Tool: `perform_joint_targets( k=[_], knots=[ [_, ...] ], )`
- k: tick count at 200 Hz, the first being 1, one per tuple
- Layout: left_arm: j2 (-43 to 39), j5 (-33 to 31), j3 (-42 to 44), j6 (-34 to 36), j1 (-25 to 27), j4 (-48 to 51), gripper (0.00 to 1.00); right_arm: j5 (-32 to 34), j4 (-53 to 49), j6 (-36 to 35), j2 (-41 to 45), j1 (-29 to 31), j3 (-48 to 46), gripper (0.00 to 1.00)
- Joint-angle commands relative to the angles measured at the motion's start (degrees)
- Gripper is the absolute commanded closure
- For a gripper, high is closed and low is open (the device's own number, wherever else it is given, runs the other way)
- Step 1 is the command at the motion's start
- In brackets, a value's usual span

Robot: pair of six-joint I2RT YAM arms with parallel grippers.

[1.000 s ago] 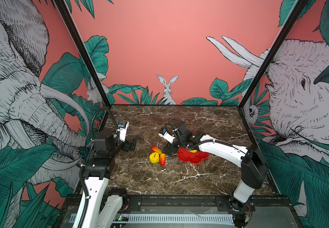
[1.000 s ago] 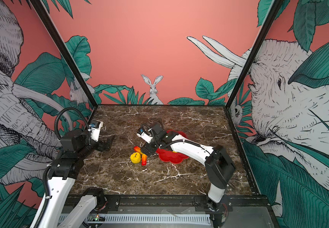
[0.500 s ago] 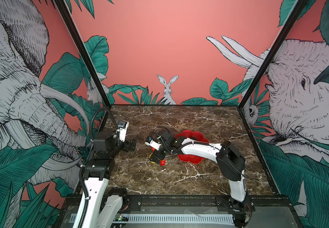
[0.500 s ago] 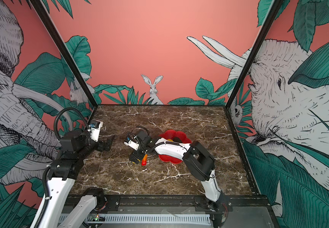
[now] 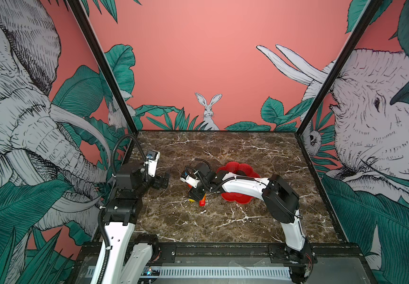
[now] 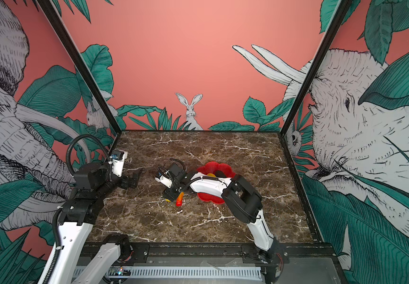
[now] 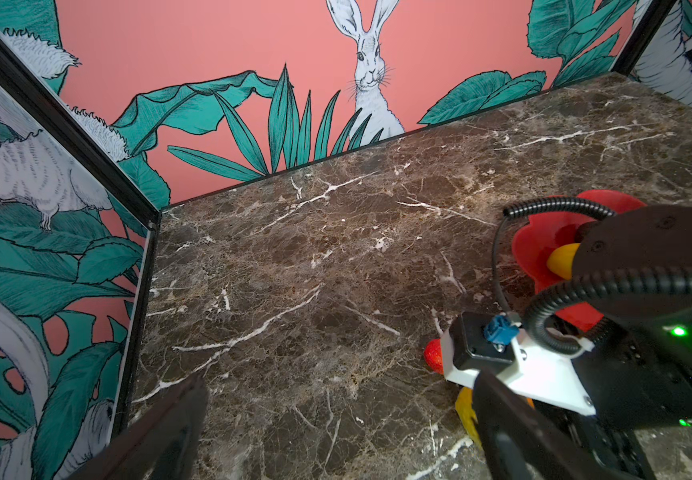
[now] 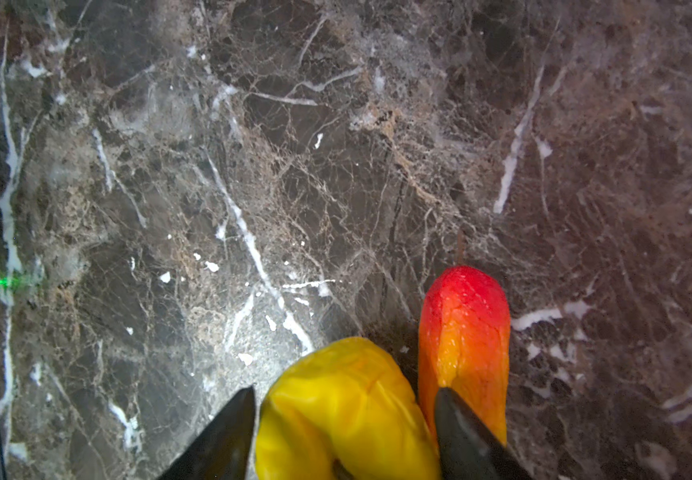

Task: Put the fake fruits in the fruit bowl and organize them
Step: 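Return the right gripper to the fruits and grasp the yellow apple-like fruit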

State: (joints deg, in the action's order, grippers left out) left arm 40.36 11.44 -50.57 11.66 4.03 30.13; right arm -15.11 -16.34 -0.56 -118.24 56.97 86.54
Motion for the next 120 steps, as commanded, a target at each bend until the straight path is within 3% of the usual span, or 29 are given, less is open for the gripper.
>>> perform_joint_targets(
  k=[1, 27, 59, 120],
  knots=[
    [-0.7, 0.5, 0.6, 0.9, -0.2, 0.5, 0.0, 0.1, 0.8, 0.0, -0.5, 0.1, 0.5, 0.37],
    [-0.8, 0.5, 0.6, 0.9, -0.2, 0.5, 0.0, -0.2, 0.6, 0.1, -0.5, 0.1, 0.6, 0.4],
    [-0.6, 0.5, 0.6, 0.9, -0.3, 0.4, 0.0, -1.0, -0.5, -0.2, 0.5, 0.1, 1.1, 0.49],
    [-0.6, 0.5, 0.6, 0.9, -0.2, 0.5, 0.0, -2.1, -1.8, -2.7, 8.4, -0.6, 1.9, 0.58]
  ],
)
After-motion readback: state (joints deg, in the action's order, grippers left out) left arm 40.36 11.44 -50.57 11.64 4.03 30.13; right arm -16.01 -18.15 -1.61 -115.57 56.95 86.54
